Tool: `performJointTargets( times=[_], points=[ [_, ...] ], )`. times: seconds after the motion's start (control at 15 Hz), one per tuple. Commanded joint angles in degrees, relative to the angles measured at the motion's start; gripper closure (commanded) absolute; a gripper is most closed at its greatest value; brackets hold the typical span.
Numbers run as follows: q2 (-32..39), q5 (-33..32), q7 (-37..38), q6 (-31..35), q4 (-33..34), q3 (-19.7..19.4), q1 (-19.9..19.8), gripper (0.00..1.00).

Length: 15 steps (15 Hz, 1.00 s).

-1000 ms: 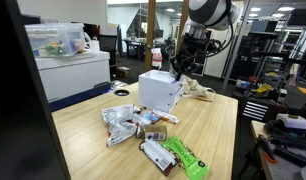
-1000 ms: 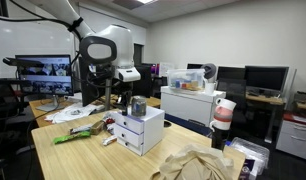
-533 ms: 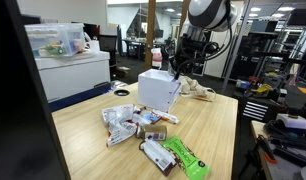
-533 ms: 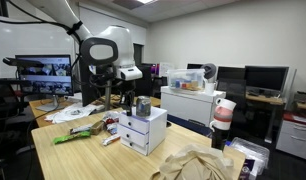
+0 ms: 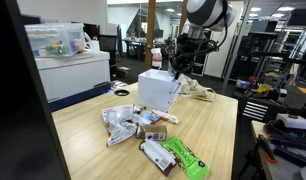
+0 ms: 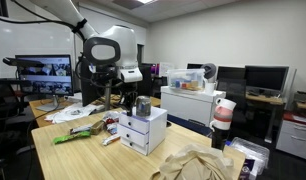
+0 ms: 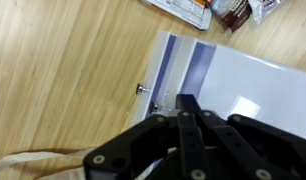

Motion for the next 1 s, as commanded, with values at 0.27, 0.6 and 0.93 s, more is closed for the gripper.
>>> performJointTargets(
  times=[0.27,0.6,0.93],
  points=[
    [2.1,5.4,8.5,-1.4,1.0,0.1,-0.8,1.0],
    [4.6,7.8,12.5,-1.0,2.1,0.0,-0.9,1.0],
    [2.6,11.5,10.6,-4.2,1.4,0.6,-1.3,1.0]
  ],
)
